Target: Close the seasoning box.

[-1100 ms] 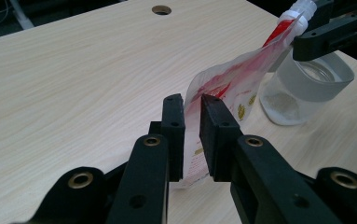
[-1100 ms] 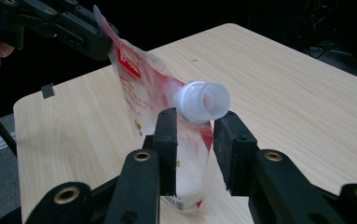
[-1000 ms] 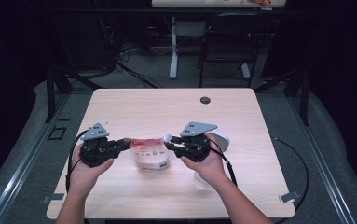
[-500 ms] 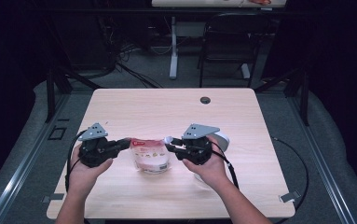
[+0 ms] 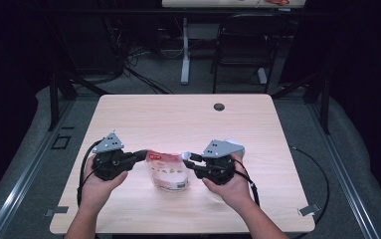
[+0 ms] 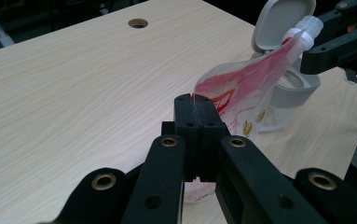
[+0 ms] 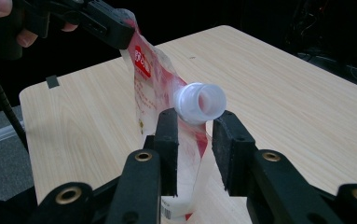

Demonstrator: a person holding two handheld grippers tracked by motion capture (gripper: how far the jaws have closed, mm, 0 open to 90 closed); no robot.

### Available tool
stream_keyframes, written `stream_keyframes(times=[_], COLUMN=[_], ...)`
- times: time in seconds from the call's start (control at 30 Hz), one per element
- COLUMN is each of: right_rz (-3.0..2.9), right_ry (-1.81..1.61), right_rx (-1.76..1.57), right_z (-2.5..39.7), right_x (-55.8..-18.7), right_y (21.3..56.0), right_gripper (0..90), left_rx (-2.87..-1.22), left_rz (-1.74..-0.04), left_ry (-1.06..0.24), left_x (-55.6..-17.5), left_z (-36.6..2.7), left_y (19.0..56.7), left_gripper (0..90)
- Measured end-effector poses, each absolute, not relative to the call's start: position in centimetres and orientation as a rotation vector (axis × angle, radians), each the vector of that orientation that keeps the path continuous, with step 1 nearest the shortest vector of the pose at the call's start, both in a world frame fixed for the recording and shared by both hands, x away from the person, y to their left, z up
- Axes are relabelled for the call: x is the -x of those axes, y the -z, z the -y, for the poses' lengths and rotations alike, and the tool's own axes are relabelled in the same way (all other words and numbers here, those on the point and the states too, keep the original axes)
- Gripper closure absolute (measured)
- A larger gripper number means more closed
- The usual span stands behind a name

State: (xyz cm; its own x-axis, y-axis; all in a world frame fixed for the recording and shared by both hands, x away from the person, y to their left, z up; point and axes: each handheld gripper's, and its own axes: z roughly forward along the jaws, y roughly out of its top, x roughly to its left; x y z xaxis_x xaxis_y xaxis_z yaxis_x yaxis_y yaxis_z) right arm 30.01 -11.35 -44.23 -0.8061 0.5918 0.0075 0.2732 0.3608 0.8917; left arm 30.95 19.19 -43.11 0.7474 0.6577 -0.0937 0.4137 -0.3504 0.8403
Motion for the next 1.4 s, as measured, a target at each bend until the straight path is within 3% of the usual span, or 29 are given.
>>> stream_keyframes(times=[0.87,1.4], right_rz=[-2.296,-2.297], right_ry=[-1.422,-1.469], right_rx=[-0.805,-0.777], right_z=[14.0,15.1], right_x=[-29.1,-28.7], right_y=[44.6,43.6], right_gripper=[71.4,64.3], left_rx=[-2.002,-1.986], left_rz=[-0.745,-0.750], left_ry=[-0.307,-0.283], left_x=[-30.7,-30.6], left_z=[-16.9,-17.6], left_y=[43.3,43.1], left_gripper=[89.9,74.5])
